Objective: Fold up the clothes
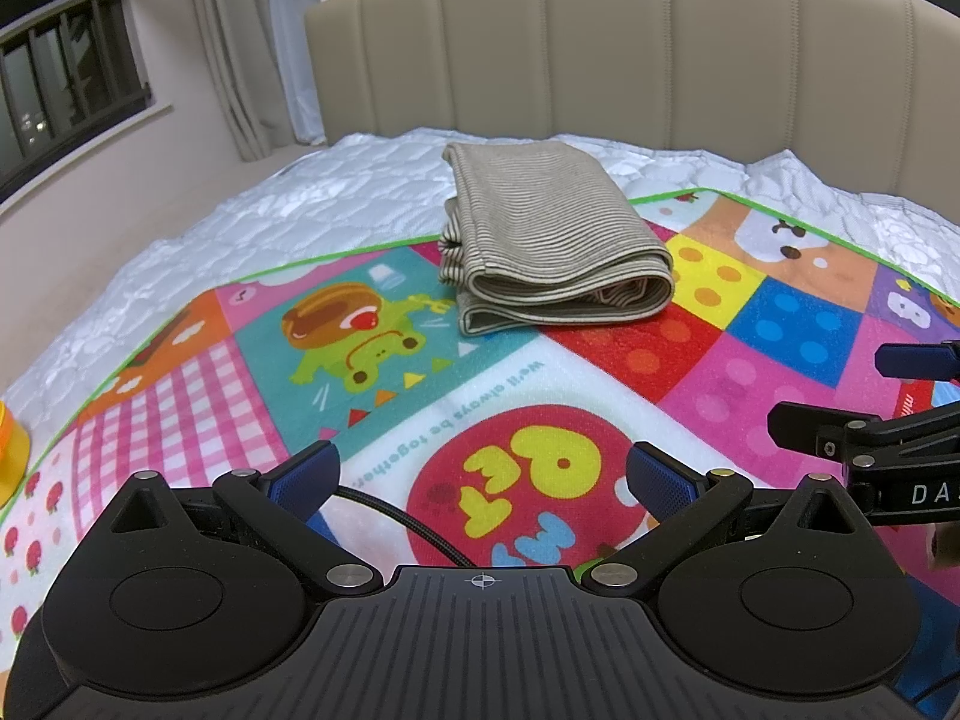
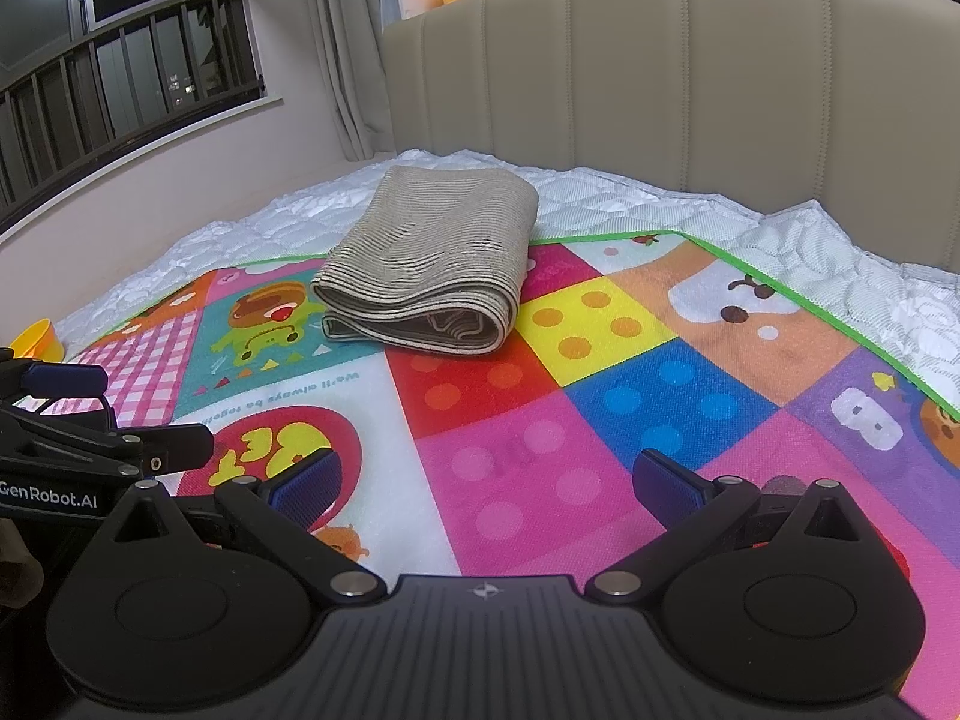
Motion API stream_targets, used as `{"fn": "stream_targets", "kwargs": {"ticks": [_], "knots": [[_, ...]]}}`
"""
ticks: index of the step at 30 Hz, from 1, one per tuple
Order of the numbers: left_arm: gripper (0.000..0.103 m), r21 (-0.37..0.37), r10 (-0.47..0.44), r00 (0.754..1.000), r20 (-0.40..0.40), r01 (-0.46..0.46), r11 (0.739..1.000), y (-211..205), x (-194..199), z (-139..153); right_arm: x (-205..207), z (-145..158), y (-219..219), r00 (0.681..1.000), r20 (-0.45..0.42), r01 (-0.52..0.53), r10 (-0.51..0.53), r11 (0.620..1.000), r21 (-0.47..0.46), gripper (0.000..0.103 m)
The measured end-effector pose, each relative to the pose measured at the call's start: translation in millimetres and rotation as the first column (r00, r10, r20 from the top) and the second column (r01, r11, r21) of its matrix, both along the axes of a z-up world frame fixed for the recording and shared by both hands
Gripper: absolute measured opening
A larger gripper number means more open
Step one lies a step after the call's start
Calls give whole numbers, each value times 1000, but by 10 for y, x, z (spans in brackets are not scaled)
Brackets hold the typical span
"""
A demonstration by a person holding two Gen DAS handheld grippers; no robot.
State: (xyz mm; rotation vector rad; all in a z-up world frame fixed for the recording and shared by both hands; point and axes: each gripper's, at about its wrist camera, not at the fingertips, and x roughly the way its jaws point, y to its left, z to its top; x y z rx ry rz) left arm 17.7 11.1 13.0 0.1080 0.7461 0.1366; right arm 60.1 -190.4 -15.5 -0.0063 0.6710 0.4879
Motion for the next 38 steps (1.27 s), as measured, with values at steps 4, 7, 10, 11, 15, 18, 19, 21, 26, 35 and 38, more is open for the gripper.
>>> {"fn": "stream_targets", "kwargs": {"ticks": [4,7,10,11,15,18,19,21,26,35,38], "knots": [[103,0,0,1000,-1,0,1000,3,6,3,4,-2,4,1000,0,-1,1,1000,-1,103],[103,-2,0,1000,2,0,1000,4,5,7,7,-9,4,1000,-3,0,0,1000,-5,103],[103,-3,-4,1000,0,4,1000,12,15,2,7,-19,2,1000,-6,2,-2,1000,-10,103],[103,-3,-6,1000,2,6,1000,11,13,2,7,-22,3,1000,-7,3,-3,1000,-12,103],[103,-5,-6,1000,5,6,1000,8,4,2,-3,-25,8,1000,-4,4,-4,1000,-13,103],[103,-6,-5,1000,6,5,1000,6,1,4,-1,-23,-3,1000,-2,5,-5,1000,-9,103],[103,-6,-5,1000,6,5,1000,8,2,3,0,-22,-6,1000,-2,6,-6,1000,-8,103],[103,-6,-6,1000,8,6,1000,7,-3,3,3,-22,-10,1000,-2,8,-8,1000,-7,103],[103,-5,-12,1000,11,12,1000,19,-4,9,10,-24,-11,1000,-5,10,-10,1000,-5,103],[103,-27,-20,999,26,21,999,28,-34,38,7,-13,-4,1000,-3,2,-3,1000,-4,103],[103,-53,-19,998,56,22,998,64,-62,70,34,1,20,1000,-8,-26,26,1000,-6,103]]}}
